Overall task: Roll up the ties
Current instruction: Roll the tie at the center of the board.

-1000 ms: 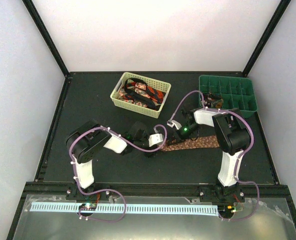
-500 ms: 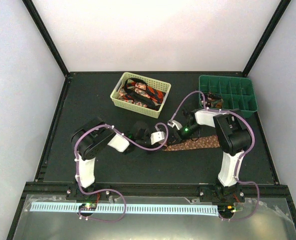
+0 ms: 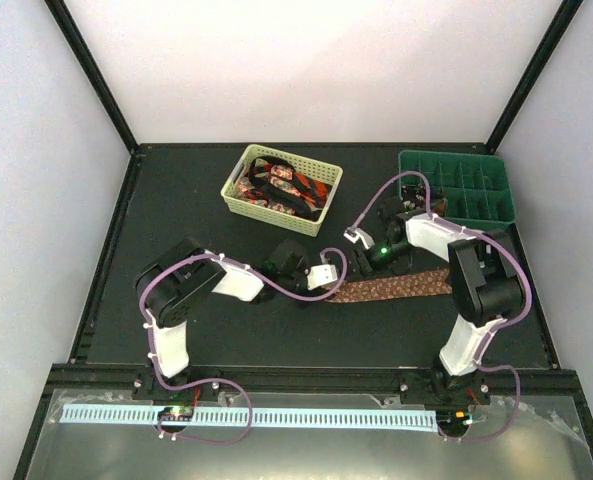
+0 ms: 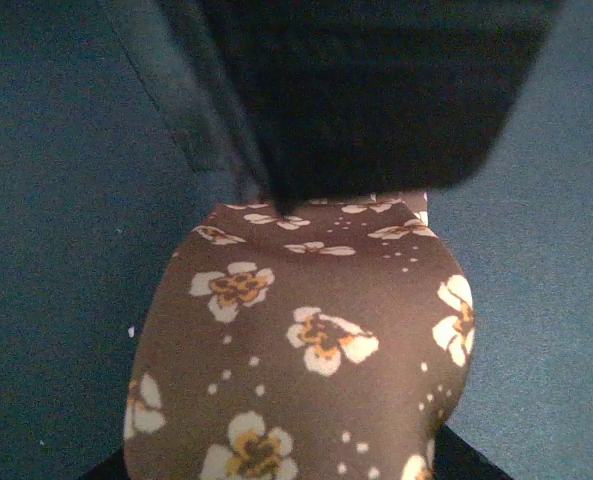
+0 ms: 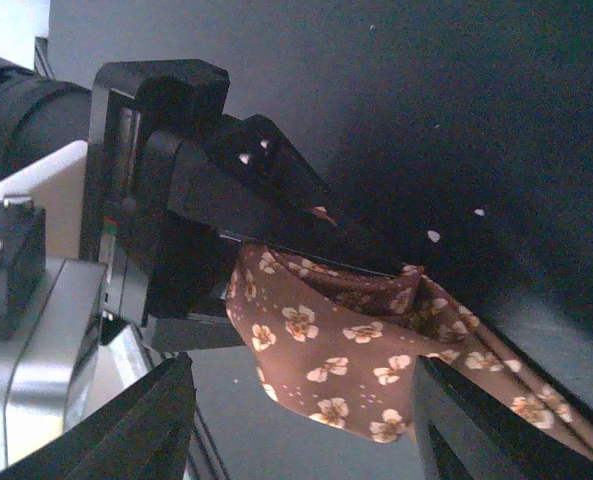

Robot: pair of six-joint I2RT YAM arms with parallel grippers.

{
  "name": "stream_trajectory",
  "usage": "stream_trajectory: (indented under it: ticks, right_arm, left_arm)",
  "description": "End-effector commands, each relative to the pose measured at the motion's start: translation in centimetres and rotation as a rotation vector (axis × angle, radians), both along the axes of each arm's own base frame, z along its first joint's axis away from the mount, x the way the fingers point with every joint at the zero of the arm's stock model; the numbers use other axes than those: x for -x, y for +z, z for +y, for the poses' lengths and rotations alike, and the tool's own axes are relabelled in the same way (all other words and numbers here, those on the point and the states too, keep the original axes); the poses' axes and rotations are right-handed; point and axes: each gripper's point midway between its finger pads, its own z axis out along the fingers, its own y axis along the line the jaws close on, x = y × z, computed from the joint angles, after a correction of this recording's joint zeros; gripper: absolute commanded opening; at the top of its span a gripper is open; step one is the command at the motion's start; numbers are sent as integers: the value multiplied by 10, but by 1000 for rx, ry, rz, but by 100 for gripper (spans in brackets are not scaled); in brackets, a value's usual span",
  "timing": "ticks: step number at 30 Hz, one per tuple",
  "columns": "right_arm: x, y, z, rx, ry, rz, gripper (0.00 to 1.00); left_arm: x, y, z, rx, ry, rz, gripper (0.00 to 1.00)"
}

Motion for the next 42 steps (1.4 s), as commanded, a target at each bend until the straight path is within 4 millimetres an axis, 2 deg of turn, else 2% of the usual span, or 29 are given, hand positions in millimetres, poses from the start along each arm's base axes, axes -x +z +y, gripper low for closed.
stream_trajectory:
  ticks: [1, 4, 8, 12, 14, 20, 27, 29, 31, 34, 38, 42]
  right_arm:
    - [8, 0, 14, -26, -4, 72, 59]
    - [10, -17, 14, 24, -2, 83, 50]
    - [6, -26, 13, 54, -19, 72, 38]
    - [4, -34, 9, 93, -28, 68, 12]
    - [5, -35, 7, 103, -30, 71, 2]
    - [10, -39, -2, 124, -38, 77, 2]
    - [12, -32, -2, 105, -50, 49, 2]
    - [11, -38, -5, 134, -49, 52, 2]
    - [13, -45, -9, 164, -51, 58, 2]
    - [13, -52, -13, 191, -49, 59, 2]
    - [15, -59, -17, 223, -49, 69, 2]
    - [14, -64, -20, 245, -55, 78, 2]
  left_arm:
    - [20, -44, 28, -191, 9, 78, 32]
    - [20, -44, 27, -191, 10, 77, 32]
    - [20, -44, 26, -189, 10, 79, 32]
    - [20, -43, 26, -187, 9, 79, 32]
    - [20, -42, 26, -185, 10, 78, 32]
    - [21, -42, 26, -181, 9, 81, 33]
    - [21, -42, 26, -182, 7, 83, 34]
    - [20, -40, 25, -175, 15, 84, 41]
    - [20, -36, 23, -157, 16, 89, 54]
    - [21, -17, 16, -74, -4, 67, 66]
    - [24, 6, 7, 38, -41, 53, 74]
    - [22, 13, 1, 123, -47, 27, 77]
